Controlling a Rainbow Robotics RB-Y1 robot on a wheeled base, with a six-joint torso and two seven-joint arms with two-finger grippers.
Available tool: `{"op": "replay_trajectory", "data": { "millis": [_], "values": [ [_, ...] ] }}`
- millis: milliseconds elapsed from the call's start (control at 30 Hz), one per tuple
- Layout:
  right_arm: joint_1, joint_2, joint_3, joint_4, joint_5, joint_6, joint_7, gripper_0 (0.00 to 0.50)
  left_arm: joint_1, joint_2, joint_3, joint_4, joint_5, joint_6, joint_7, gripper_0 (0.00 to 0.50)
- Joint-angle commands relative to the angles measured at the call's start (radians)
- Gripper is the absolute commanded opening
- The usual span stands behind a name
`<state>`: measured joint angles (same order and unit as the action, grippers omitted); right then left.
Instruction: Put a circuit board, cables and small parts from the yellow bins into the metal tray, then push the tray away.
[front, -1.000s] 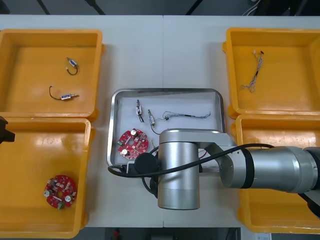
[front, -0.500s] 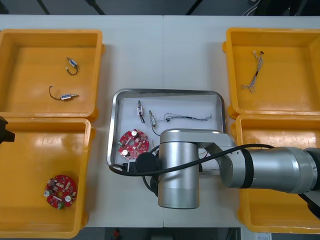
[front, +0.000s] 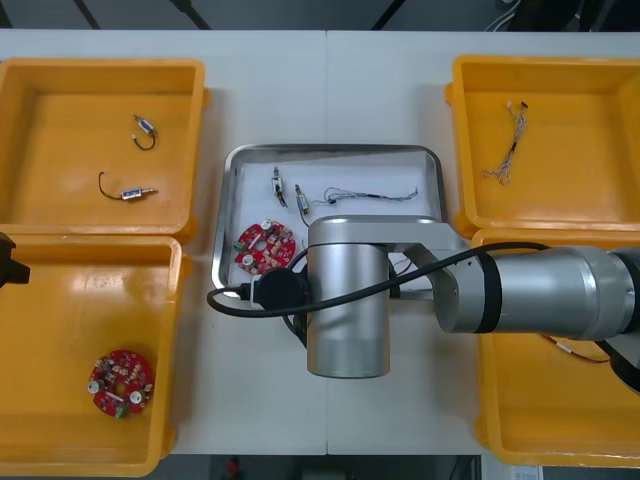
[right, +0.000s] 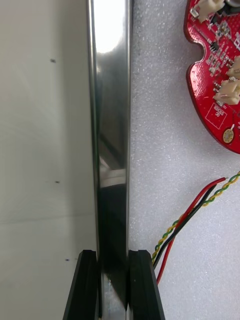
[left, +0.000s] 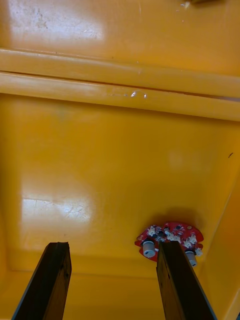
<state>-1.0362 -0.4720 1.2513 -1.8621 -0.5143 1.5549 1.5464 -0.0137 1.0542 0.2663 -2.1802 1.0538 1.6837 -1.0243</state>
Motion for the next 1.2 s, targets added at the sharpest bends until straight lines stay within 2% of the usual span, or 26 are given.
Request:
{"op": "replay_trajectory", "data": {
  "millis": [33,567,767,1200],
  "values": [
    [-0.088,-0.011,0.011,0.044,-0.004,-0.004,-0.014,0.000,-0.012,0.043,0.024,-0.001,0.008,0.002,0.035,0.500],
    [-0.217,0.007,0.010,0.231,-0.016,-0.075,0.069,0.000,-0.012,0.043,0.024,-0.001,0.008,0.002,0.035,0.500],
    [-0.234,0.004,0.010,0.277,-0.015,-0.151,0.153,0.000,-0.012,0.043,0.024,-0.001,0.008,0.002,0.035,0.500],
    [-0.277,0.004,0.010,0.353,-0.013,-0.233,0.185,0.000,-0.012,0.043,0.024,-0.001,0.008,0.002,0.035,0.500]
  ]
}}
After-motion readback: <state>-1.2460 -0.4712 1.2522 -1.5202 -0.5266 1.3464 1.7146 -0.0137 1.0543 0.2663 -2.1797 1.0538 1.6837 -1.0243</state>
